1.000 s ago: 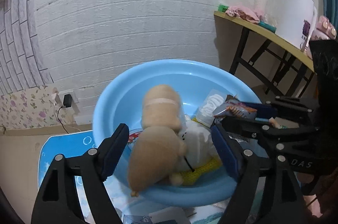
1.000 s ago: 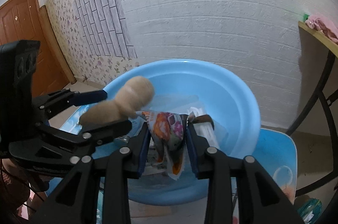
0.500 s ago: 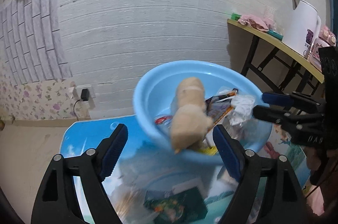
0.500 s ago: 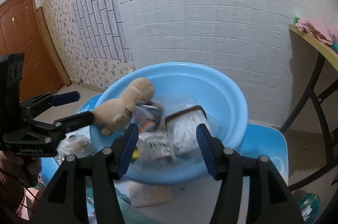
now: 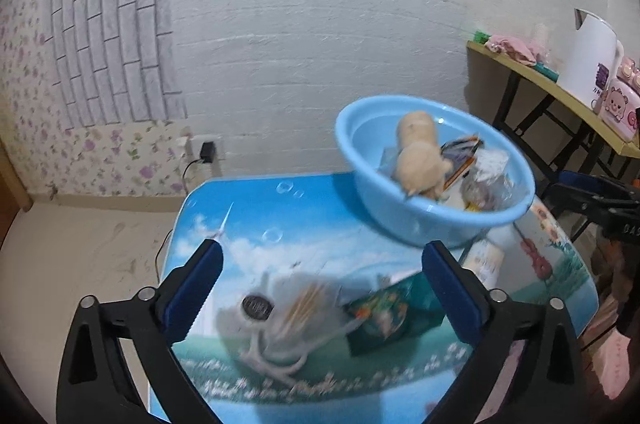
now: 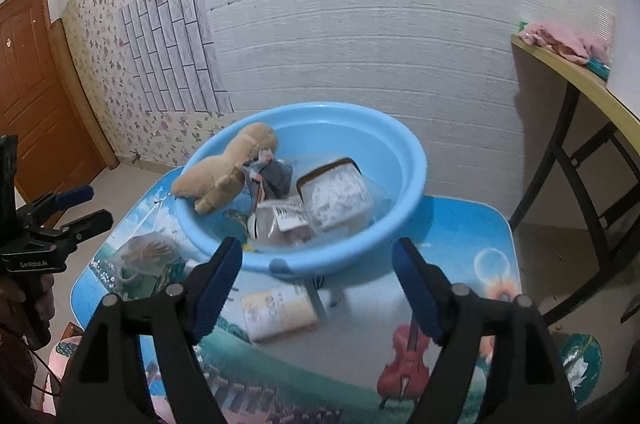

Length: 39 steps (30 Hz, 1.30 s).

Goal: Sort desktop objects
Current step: 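Move both grippers back toward the clear stick bag and Face tissue pack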

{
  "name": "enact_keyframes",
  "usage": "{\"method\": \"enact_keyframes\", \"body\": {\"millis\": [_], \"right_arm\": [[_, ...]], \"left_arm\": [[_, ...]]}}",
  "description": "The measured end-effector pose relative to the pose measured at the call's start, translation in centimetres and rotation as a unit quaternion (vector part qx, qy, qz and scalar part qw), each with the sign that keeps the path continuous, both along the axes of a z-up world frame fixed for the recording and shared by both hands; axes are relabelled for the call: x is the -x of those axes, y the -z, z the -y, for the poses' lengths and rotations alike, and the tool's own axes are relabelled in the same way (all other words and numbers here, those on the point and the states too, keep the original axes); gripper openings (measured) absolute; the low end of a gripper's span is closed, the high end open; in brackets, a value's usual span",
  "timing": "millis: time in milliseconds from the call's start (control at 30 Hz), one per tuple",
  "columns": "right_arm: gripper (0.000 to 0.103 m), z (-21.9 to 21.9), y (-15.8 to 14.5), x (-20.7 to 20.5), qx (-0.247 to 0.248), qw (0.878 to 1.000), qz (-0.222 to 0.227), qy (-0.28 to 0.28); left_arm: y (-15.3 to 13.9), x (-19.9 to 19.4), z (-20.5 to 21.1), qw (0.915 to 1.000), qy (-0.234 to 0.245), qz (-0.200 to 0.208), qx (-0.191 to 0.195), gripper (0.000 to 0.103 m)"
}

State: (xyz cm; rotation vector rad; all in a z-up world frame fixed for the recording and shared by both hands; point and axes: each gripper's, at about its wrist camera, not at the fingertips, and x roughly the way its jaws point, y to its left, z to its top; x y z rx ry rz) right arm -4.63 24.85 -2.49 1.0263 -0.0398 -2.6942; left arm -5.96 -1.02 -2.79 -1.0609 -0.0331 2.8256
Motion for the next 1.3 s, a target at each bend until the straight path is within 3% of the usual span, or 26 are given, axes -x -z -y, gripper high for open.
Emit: {"method": "enact_keyframes", "body": {"millis": [367, 800, 1033, 1300], "right_arm": [[0.078, 0.0, 3.0, -2.7, -0.014, 0.999, 0.047, 0.012], [0.078, 0.7, 5.5, -2.5, -0.024, 0.996, 0.085, 0.011], [0.078, 1.1, 6.4, -1.6, -0.029, 0.995, 0.099, 0.009], [0.078, 1.8, 7.3, -0.3, -0.024, 0.994, 0.107, -0.002]], "left_arm": [[3.4, -2.7, 2.6, 0.9989, -0.021, 0.04, -0.008, 0.101], [6.3, -2.5, 3.2, 0.9975, -0.011, 0.069, -0.005, 0.101], [5.9, -1.6, 3.6, 0.9981, -0.008, 0.06, -0.014, 0.101], [5.5, 0.2, 1.0, 0.9979, 0.042, 0.049, 0.001, 0.101]]}}
